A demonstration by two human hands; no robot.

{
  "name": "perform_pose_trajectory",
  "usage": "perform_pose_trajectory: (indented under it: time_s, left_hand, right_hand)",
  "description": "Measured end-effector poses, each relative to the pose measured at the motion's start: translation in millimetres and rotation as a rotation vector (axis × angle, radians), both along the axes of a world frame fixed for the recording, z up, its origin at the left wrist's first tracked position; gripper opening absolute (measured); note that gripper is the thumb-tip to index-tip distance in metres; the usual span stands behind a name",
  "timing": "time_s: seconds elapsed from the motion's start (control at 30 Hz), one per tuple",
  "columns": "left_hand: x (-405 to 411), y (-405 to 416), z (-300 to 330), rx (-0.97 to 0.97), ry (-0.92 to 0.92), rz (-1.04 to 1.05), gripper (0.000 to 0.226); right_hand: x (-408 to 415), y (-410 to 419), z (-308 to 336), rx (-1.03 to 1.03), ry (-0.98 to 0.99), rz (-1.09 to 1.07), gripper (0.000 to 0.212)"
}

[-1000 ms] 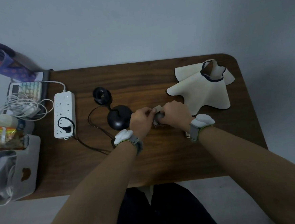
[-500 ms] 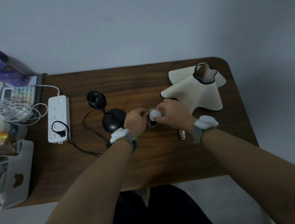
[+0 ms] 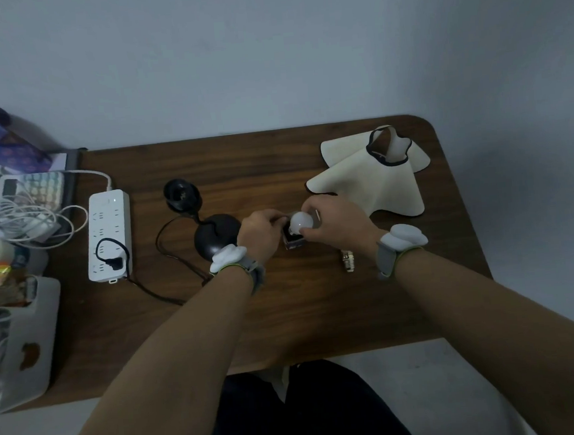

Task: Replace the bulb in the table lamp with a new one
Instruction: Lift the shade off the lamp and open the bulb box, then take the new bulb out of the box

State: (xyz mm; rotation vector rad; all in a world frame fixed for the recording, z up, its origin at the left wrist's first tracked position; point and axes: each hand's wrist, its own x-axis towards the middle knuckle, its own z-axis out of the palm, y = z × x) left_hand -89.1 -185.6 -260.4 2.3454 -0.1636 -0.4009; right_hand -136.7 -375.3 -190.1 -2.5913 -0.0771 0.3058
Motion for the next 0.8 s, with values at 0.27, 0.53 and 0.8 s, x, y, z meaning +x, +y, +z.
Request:
perform_pose_trajectory:
  time_s: [0.27, 0.53, 0.8]
  left_hand:
    - [1.4, 3.6, 7.7, 0.003, -0.015, 0.003, 0.021]
    - [-4.4, 17.3, 13.8, 0.037, 0.005, 0.048, 0.024]
    - [-39.1, 31.4, -1.3, 0.186, 0.18, 0.091, 0.028]
  right_hand:
    - [0.9, -1.3, 5.6, 0.042, -0.024, -0.044, 0.037]
    - [-6.1, -2.3, 10.4, 0.062, -0.104, -0.188, 0.029]
    - [-37.8, -6.3, -20.5, -0.117, 0.12, -0.332, 0.043]
